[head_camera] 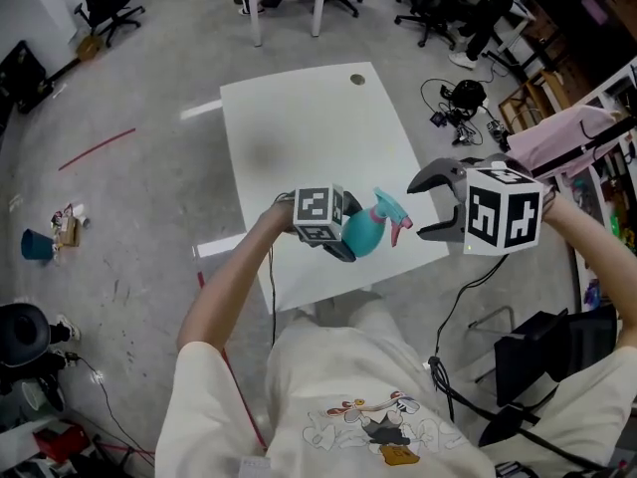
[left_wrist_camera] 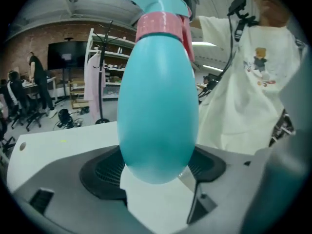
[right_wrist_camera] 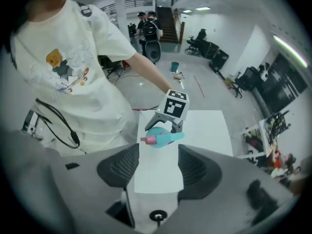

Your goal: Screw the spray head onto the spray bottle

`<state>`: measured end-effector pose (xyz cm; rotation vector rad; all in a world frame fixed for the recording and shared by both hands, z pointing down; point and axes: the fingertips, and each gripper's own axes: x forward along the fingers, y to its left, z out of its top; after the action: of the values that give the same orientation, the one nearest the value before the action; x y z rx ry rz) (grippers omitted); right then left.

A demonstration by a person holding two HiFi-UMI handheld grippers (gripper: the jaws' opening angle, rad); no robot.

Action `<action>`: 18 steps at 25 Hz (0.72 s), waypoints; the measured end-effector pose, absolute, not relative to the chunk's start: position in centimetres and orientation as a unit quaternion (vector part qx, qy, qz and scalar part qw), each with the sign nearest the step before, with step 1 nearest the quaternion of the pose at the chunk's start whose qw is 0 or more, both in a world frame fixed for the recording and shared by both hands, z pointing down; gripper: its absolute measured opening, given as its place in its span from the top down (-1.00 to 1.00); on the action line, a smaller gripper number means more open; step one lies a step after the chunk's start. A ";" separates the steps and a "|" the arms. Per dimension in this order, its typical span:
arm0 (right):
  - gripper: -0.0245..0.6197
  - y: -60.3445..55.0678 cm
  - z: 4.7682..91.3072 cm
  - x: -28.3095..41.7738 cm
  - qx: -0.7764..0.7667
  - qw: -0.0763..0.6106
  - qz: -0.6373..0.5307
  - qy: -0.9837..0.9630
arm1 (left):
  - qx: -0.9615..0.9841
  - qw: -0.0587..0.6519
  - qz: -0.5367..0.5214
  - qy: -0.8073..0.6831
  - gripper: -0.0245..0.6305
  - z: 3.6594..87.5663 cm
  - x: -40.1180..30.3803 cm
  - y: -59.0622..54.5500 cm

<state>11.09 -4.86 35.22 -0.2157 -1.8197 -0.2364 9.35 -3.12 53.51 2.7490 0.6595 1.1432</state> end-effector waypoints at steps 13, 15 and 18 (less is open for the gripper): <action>0.18 -0.2 35.7 10.5 -0.263 0.586 -0.256 -0.722 | 0.833 -0.013 0.386 0.396 -0.30 49.1 9.1 3.8; 0.18 0.7 36.1 10.0 -0.274 0.576 -0.265 -0.723 | 0.831 -0.011 0.385 0.401 -0.30 49.0 9.1 3.9; 0.19 1.9 36.3 9.4 -0.291 0.565 -0.272 -0.723 | 0.828 -0.010 0.387 0.406 -0.30 48.9 8.9 4.1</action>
<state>9.37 1.85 36.29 -0.6851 -1.7001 -0.6388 8.95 4.08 48.86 2.6161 1.2846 1.2243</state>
